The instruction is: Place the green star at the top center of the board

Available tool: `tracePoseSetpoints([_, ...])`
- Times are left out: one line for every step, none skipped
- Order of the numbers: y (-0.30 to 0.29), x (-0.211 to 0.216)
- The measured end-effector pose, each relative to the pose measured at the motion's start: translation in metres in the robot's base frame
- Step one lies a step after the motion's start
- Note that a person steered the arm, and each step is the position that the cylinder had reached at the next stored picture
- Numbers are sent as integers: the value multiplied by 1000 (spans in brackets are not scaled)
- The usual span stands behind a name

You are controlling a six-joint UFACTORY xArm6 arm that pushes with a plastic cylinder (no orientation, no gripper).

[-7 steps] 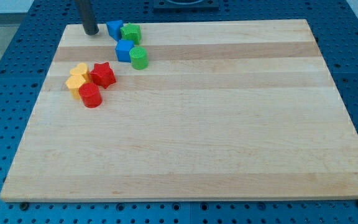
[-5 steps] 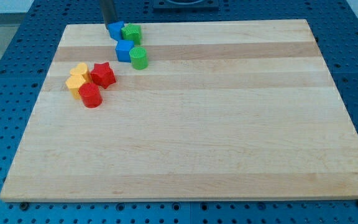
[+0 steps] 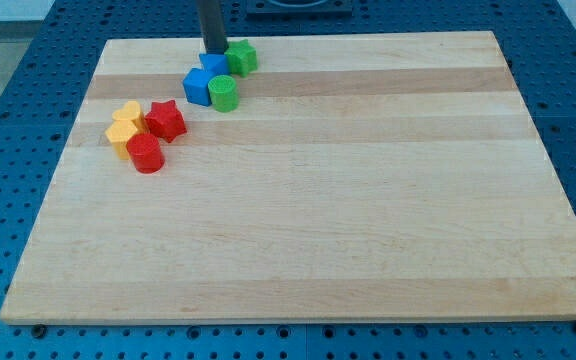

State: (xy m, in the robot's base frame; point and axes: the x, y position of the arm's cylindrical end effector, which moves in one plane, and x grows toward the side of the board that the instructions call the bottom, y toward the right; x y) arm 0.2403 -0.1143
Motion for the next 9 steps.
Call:
tracePoseSetpoints([6, 13])
tracePoseSetpoints([10, 25])
tracePoseSetpoints([20, 26])
tracePoseSetpoints([37, 26])
tracePoseSetpoints([52, 26])
tracePoseSetpoints([59, 26])
tracePoseSetpoints([59, 27])
tracePoseSetpoints([63, 27])
tracePoseSetpoints([74, 27])
